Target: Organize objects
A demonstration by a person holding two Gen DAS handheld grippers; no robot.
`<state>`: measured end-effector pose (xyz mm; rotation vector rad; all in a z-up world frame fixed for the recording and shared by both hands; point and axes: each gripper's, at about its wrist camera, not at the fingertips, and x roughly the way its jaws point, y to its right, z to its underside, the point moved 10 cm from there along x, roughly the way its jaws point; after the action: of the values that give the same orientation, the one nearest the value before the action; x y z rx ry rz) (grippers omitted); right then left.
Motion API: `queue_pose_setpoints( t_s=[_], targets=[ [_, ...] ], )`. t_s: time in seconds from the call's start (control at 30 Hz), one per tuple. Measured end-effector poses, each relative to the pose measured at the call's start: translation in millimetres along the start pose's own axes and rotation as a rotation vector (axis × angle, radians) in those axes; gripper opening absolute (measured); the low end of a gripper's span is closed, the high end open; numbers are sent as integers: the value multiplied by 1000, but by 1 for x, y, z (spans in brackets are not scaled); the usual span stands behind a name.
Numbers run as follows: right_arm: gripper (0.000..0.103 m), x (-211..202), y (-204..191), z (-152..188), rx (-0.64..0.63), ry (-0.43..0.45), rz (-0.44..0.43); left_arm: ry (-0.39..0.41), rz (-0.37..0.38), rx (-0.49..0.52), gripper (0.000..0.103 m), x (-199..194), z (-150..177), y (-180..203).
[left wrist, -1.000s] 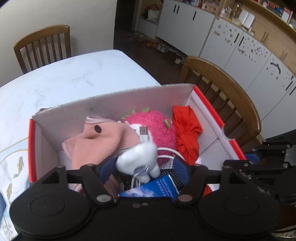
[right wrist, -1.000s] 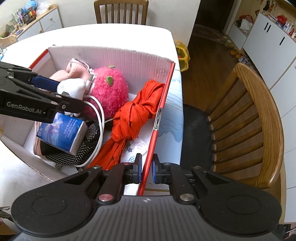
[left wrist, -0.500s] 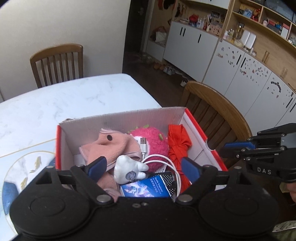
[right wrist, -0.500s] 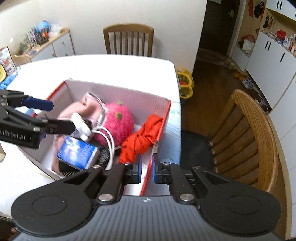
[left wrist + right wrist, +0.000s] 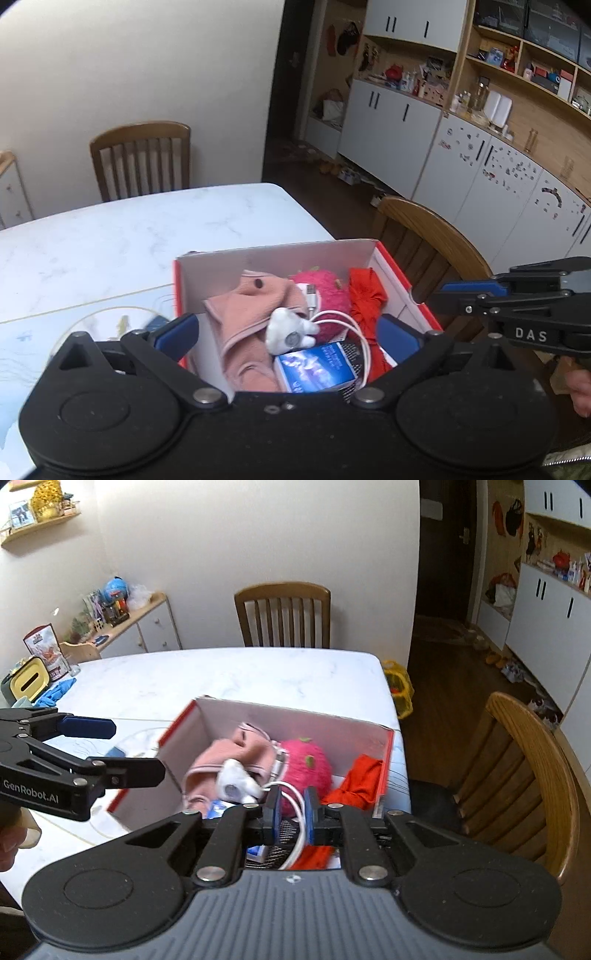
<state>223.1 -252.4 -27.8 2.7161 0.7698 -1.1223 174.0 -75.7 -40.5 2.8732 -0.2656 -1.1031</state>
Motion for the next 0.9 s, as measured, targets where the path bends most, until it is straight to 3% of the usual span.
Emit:
queue_pose_setpoints(
  t_s=[0.2,0.43,0.6,0.7,0.9],
  targets=[
    [41,-14,-25,3,7,45,17,25,10,-8,102,-18,9,-12],
    [57,-28,-42,12,27,84,39,43,15,-28,102,-30,17,-26],
    [77,-38,-47,17,47,128,81,50,38,-32,102,-36,22,-29],
    [84,-45,-50,21,60,157,100,51,45,-16,102,-38,24,-26],
    [90,-53,-51,30,97,194,134,48,62,-1,102,-36,28,-22]
  ],
)
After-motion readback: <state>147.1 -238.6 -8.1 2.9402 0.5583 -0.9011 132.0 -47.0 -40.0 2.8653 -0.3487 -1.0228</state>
